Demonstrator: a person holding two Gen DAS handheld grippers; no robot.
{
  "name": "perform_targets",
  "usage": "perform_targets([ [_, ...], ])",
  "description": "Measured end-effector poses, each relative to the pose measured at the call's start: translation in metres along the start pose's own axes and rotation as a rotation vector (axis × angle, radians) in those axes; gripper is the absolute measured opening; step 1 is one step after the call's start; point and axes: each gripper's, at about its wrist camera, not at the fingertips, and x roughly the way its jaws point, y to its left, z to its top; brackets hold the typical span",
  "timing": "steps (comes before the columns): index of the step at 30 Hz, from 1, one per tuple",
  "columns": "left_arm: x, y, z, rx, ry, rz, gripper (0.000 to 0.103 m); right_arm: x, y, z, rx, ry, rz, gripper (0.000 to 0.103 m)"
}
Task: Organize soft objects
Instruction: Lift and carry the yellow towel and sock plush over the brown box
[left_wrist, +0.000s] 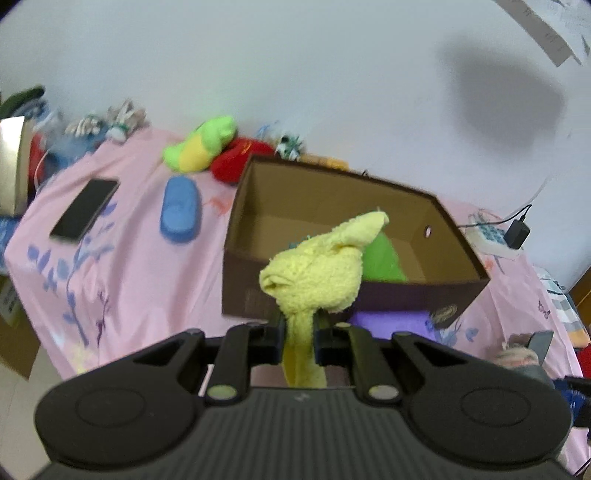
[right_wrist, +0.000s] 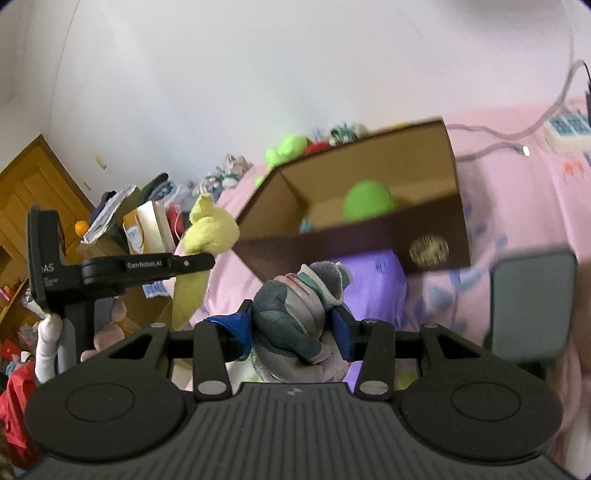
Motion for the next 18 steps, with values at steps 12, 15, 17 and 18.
perform_targets([
  [12,0.035,-0.003,0.052,0.066,-0.034,-0.009,0.011,0.047,0.016,0.058,-0.051,-0.055,-0.004,0.028],
  [15,0.047,-0.002,0.06,0.083,-0.029,-0.005,0.011,0.061,0.013,0.067,-0.02,-0.053,-0.007,0.028],
  [17,0.055,-0.002,0.065,0.099,-0.025,0.002,0.011,0.069,0.008,0.073,0.007,-0.053,-0.005,0.028],
  [18,0.059,-0.002,0.067,0.104,-0.023,0.002,0.011,0.073,0.006,0.076,0.02,-0.053,-0.004,0.028],
])
